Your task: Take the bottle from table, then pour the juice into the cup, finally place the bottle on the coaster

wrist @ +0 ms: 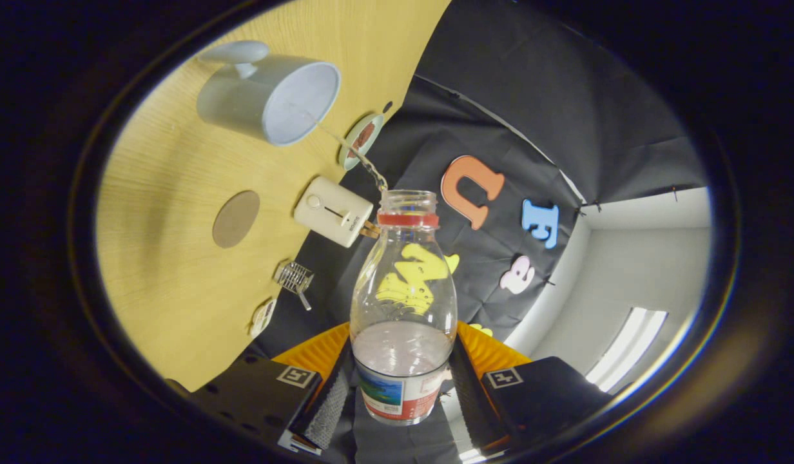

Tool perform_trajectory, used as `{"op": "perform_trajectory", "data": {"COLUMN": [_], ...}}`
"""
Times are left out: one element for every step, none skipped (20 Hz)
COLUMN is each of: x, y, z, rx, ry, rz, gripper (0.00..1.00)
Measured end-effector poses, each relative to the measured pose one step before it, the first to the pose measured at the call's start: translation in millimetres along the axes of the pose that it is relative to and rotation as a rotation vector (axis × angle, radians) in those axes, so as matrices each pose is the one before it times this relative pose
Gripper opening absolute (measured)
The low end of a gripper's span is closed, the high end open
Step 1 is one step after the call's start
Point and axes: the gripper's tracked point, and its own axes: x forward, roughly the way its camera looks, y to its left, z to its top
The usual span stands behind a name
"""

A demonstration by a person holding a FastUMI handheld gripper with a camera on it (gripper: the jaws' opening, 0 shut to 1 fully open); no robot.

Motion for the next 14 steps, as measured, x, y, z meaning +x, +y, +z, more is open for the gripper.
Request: {"op": "perform_trajectory", "data": {"x": [0.55,-0.06,-0.91,0.65,0.58,-0.01,0.32,-0.18,0.18,-0.1,-0.44,-0.8,0.7,0.21], "y": [0.31,-1.81,-2.84,-2.23,-1.55,-1.41,-0.95,-0.3,-1.44,-3.74,-5.06,-5.2,0.21,-1.6], "z": [-0.39,-0.12,0.58,-0.04,0.21,0.65,0.98,0.28,0.68,1.65,2.16,1.5,0.9,2.88], "rx": [-0.00379,-0.006,-0.00817,-0.00758,-0.00537,-0.00625,-0.00947,-0.00985,-0.00488,-0.00494,-0.00704,-0.00482,-0.00476,-0.00785], "ry": [-0.00082,-0.00045,-0.00181,-0.00018,-0.0024,-0.00172,-0.00162,0.00031,-0.00014,-0.00266,-0.0067,-0.00151,-0.00277,-0.00706], "rz": [-0.00178,-0.00382,-0.00394,-0.00453,-0.00422,-0.00201,-0.00439,0.0008,0.00076,-0.00243,-0.00899,-0.00932,0.00133,-0.0013], "gripper": [0.81,0.81,0.81,0.81,0.81,0.81,0.81,0.81,0.81,0.81,0.81,0.81,0.81,0.81]}}
